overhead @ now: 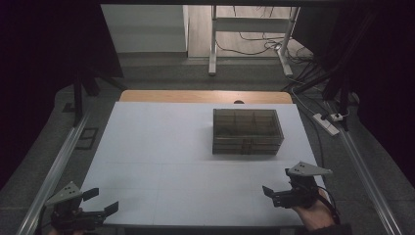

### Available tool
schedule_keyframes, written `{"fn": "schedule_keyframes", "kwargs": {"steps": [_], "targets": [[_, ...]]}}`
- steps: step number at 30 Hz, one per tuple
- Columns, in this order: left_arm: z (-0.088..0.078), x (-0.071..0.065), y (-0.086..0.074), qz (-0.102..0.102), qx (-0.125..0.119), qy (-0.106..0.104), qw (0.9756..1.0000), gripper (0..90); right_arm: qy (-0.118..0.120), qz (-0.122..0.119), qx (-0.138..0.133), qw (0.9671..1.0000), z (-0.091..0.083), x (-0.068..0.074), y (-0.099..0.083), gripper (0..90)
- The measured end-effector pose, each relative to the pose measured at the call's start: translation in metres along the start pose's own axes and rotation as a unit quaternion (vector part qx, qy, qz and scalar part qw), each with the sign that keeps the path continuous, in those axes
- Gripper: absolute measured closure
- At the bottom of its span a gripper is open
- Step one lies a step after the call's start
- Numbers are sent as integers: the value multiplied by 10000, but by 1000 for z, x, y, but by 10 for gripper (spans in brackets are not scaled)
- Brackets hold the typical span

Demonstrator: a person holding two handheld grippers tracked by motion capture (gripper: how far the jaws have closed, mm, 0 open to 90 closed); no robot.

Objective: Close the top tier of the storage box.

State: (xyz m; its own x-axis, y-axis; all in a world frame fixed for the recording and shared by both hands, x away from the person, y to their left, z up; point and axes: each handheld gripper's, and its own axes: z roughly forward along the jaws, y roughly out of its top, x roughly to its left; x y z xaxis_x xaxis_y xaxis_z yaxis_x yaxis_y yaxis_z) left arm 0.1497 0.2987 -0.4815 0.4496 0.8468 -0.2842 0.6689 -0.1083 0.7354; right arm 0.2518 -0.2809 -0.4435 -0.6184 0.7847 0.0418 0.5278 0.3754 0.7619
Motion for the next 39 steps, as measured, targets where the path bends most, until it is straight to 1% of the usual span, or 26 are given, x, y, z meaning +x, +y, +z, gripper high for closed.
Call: {"fn": "schedule_keyframes", "kwargs": {"steps": [2,4,8,11,22,33,36,39], "targets": [[0,0,0,9,11,-3,10000,43,-44,33,-36,10000,-4,-1,-3,0],[1,0,0,11,23,-3,10000,43,-49,31,-34,10000,-5,-2,-3,0],[1,0,0,14,33,-13,10000,43,-74,102,-66,9999,-9,-4,-7,0],[1,-1,0,27,48,-20,10000,44,-136,120,-48,9998,-11,-5,-12,0],[1,0,0,18,50,-32,10000,45,-217,191,27,9996,-15,-11,-22,0],[1,0,0,20,50,-38,10000,46,-270,437,15,9987,-24,-20,-33,0],[1,0,0,21,45,-40,10000,46,-303,443,7,9986,-25,-21,-34,0],[1,0,0,17,44,-38,10000,46,-333,499,-16,9982,-28,-23,-36,0]]}}
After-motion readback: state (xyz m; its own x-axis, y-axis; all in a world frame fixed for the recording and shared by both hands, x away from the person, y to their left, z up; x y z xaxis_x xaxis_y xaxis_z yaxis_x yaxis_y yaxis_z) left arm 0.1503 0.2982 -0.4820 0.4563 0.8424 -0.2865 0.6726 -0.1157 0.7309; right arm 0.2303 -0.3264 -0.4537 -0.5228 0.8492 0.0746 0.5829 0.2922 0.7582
